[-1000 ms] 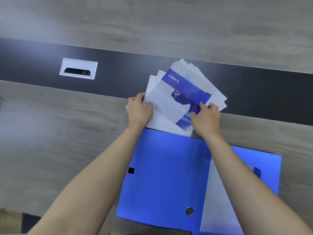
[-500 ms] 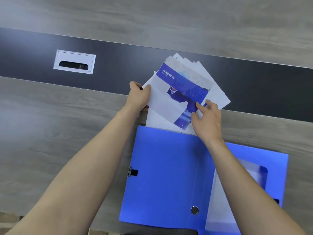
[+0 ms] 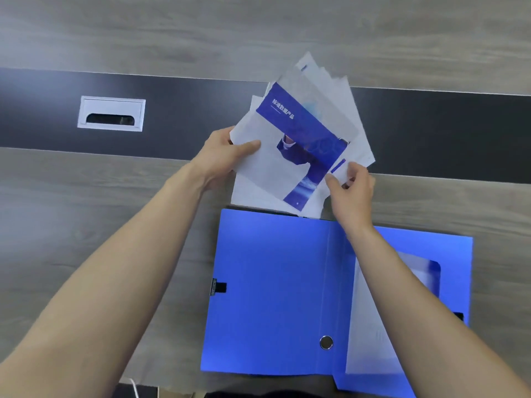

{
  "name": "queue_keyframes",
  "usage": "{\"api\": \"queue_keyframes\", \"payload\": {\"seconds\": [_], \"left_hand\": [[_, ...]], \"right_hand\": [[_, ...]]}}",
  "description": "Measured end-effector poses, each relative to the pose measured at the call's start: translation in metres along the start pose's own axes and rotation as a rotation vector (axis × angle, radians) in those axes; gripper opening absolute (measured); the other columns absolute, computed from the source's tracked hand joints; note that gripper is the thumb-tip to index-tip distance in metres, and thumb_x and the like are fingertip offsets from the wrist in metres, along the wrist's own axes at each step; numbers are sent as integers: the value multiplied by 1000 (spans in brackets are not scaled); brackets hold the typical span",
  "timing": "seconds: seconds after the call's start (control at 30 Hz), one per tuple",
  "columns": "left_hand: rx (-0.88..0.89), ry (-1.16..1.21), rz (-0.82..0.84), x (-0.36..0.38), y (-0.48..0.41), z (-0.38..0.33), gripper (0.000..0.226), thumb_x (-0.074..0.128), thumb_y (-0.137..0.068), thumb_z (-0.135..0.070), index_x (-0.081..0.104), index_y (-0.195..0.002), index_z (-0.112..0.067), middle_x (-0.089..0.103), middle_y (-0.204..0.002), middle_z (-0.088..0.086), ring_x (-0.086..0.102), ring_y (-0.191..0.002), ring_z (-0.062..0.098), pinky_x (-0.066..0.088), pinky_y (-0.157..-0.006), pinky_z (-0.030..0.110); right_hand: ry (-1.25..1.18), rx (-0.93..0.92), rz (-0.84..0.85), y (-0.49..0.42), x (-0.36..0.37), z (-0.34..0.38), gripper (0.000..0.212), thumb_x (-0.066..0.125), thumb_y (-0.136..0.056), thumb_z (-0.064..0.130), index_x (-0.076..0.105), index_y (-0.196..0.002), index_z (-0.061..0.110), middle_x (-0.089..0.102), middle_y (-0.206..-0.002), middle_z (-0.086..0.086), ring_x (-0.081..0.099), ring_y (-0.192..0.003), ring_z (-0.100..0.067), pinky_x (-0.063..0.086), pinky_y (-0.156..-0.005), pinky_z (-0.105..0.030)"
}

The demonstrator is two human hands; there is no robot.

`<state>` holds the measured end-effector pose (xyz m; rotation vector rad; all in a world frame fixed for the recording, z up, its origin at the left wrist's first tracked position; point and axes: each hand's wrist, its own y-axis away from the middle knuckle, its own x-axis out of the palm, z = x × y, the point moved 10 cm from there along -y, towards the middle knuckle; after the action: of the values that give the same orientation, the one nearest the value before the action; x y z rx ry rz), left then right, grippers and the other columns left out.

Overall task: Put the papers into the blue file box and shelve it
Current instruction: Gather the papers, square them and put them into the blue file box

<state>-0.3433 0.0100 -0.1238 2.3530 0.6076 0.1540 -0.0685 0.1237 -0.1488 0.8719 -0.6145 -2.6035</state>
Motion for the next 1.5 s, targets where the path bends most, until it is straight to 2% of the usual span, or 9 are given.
{"api": "queue_keyframes", "payload": {"seconds": [0.07,0.17,0.33,0.7,0.83,1.03,1.27,1.37,1.5], "left_hand": [[79,26,48,8,14,-19,26,72,-100,-14,71,-126,-10,81,-121,6,79,-107,26,64,-83,35],[161,57,125,17,33,-38,30,69,-101,-12,68,-131,-6,78,-127,11,77,-113,30,63,-93,40],[203,224,153,14,55,-33,27,63,-102,-4,68,-128,-6,78,-123,10,76,-111,27,61,-96,39],[39,-204,-24,3,104,70,27,72,-94,3,79,-114,-14,83,-110,-3,80,-102,14,63,-92,33],[112,-201,-107,14,128,74,23,69,-96,5,78,-105,-15,79,-81,-24,75,-78,-7,55,-73,10],[42,-88,-174,26,161,118,35,64,-95,14,61,-80,-17,61,-51,-23,55,-51,-8,44,-62,15],[-2,-37,-169,35,182,130,20,62,-83,-10,58,-74,-27,59,-83,7,50,-80,21,35,-70,45],[51,4,-156,33,189,118,9,67,-87,-13,72,-95,-11,65,-91,11,58,-85,23,46,-76,46],[226,94,-191,27,207,89,22,50,-89,4,45,-79,-14,58,-86,5,53,-89,22,46,-81,37]], "right_hand": [[-240,114,-27,1,-6,-5,72,75,-95,31,36,-154,18,52,-138,-2,63,-105,-2,48,-81,-12],[-623,238,48,-1,-8,-2,82,76,-92,20,30,-160,14,68,-132,2,68,-107,-5,48,-92,-21],[-1014,134,358,10,-28,45,22,57,-93,-1,67,-106,15,75,-99,-1,70,-84,-17,51,-78,-29],[-431,-133,328,86,-44,26,51,54,-85,-21,75,-108,20,82,-97,7,76,-93,-16,62,-82,-32],[-306,-170,300,114,-40,7,64,51,-86,-22,73,-121,27,79,-107,11,69,-100,-9,55,-88,-23],[-226,-129,382,137,-34,-32,70,52,-88,-21,69,-132,31,74,-113,26,66,-103,-1,52,-91,-23],[-311,-95,410,142,-39,-35,57,66,-93,-12,73,-121,37,78,-91,21,71,-90,-5,51,-89,-18],[-340,-193,412,149,-49,-5,55,68,-92,-12,78,-88,43,78,-84,22,73,-86,-9,51,-84,-21],[-348,-413,490,175,-62,40,48,65,-86,-20,79,-94,25,80,-93,17,72,-93,-11,54,-78,-18]]}}
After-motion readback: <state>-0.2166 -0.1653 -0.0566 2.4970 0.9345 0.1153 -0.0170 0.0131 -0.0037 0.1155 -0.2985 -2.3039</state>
